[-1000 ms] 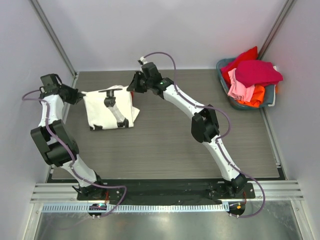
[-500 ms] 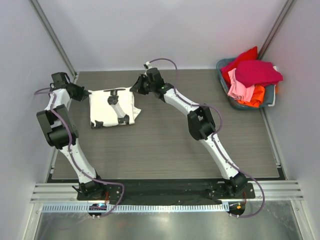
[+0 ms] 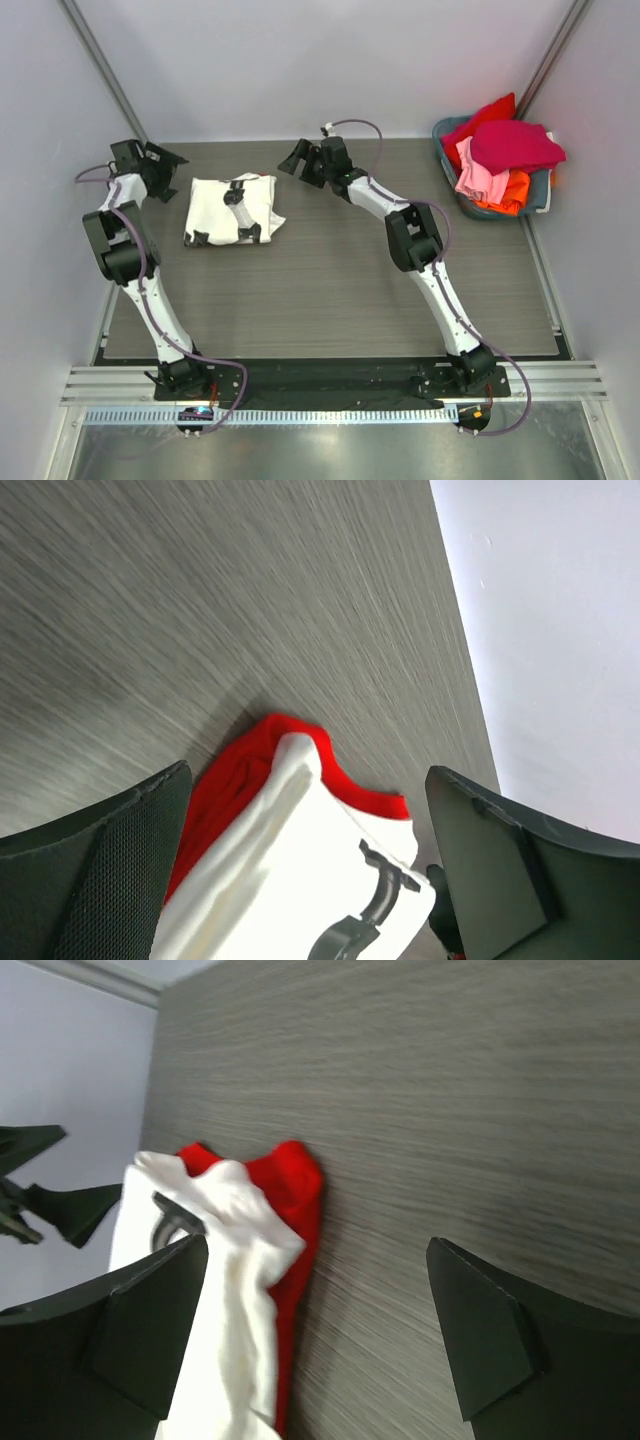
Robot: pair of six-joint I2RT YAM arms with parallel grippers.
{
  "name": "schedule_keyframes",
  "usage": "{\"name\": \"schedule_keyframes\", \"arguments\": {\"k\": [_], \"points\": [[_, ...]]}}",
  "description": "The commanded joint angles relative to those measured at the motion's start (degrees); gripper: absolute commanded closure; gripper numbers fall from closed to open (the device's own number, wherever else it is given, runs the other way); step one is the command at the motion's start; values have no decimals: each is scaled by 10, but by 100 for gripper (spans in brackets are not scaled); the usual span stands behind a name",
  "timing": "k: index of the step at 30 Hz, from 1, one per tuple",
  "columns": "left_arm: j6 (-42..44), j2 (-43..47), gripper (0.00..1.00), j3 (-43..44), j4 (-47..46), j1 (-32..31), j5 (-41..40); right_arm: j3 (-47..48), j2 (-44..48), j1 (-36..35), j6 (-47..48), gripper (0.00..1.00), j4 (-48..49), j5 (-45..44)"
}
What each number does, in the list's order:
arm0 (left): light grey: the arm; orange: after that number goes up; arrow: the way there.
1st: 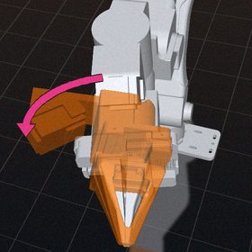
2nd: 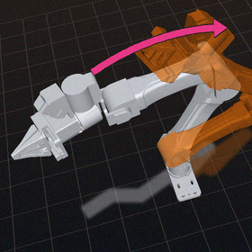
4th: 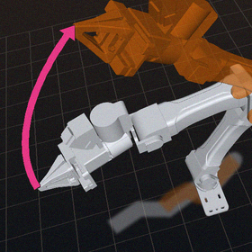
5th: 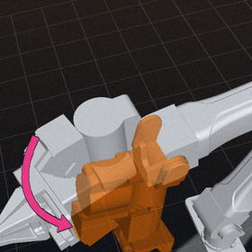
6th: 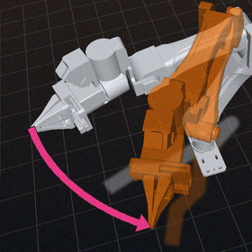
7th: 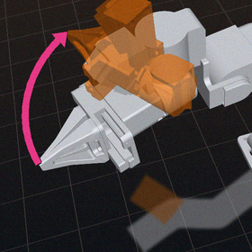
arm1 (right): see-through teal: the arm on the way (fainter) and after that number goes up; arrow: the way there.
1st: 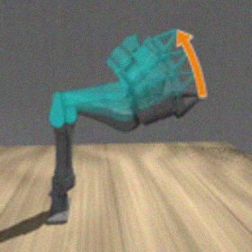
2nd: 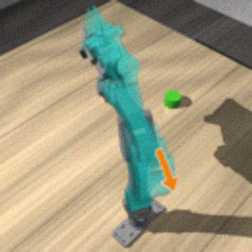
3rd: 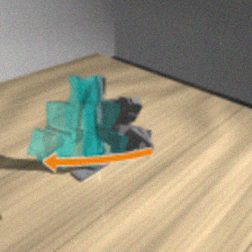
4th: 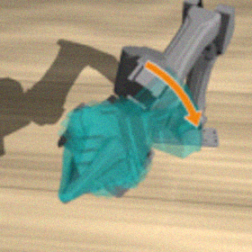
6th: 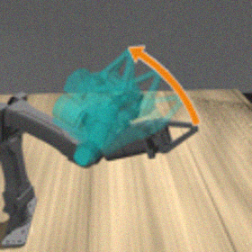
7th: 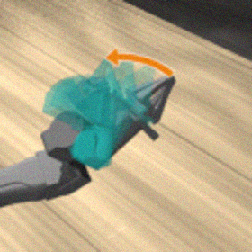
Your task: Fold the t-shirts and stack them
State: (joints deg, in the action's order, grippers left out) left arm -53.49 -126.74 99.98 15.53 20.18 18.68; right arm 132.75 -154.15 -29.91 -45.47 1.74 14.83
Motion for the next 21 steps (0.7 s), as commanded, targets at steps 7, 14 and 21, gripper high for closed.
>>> {"name": "schedule_keyframes", "arguments": {"k": [7, 14, 21], "points": [[54, 241, 1, -206, 0, -30, -56, -281, 215, -9, 32, 11, 90, 57], [90, 393, 2, -282, 79, -51, -102, -468, 336, -12, 33, 18, 131, 72], [93, 510, 2, -339, 96, -168, -87, -648, 509, -12, 95, 15, 103, 28]]}}
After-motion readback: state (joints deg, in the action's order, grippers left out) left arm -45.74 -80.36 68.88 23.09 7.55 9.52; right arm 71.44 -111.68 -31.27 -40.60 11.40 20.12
